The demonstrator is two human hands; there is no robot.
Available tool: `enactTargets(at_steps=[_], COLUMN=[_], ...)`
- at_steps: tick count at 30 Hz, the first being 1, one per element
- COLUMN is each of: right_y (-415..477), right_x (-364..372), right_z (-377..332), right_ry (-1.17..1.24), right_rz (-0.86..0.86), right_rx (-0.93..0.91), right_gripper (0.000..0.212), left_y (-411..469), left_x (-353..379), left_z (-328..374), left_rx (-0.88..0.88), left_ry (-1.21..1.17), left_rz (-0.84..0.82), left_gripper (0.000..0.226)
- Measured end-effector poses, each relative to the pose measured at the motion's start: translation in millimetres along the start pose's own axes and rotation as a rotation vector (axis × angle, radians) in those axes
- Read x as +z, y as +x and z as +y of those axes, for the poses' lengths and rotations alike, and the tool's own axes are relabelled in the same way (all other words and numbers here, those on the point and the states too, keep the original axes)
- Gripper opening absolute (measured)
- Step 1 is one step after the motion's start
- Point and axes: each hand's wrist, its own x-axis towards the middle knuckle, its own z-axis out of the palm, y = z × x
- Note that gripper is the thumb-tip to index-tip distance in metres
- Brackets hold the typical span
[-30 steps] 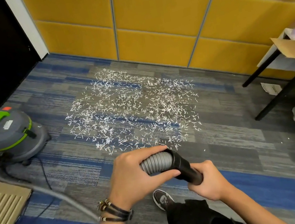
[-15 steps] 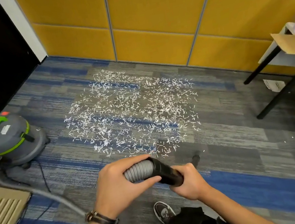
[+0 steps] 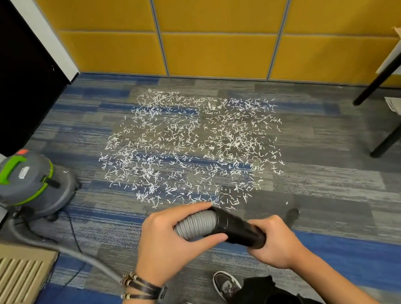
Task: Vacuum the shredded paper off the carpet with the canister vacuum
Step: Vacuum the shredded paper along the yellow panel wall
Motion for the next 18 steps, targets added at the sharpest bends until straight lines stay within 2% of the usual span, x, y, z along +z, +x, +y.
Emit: enactTargets(at_steps=[4,8,15,18], right_y=[10,24,45,48], right_x=[-8,-16,-13,-6], right_z=[3,1,-30,-51], right_ry=[0.045,0.104,0.199,0.244], right_rz=[-0.02,0.004,-0.056,-0.095], right_rx=[-0.027,-0.098,-0.206,-0.238], right_gripper=[0.008,0.031,0.029,0.04], left_y=[9,18,13,7], left_x=[6,1,-27,-48], left_z=[14,28,47,53], left_rx=[0.038,0.057,0.081,0.073], left_ry=[0.014,0.05,0.148,0.162], left_rz=[0.034,0.089,0.184,0.231], left_gripper=[0.056,0.056,0.054,0.054])
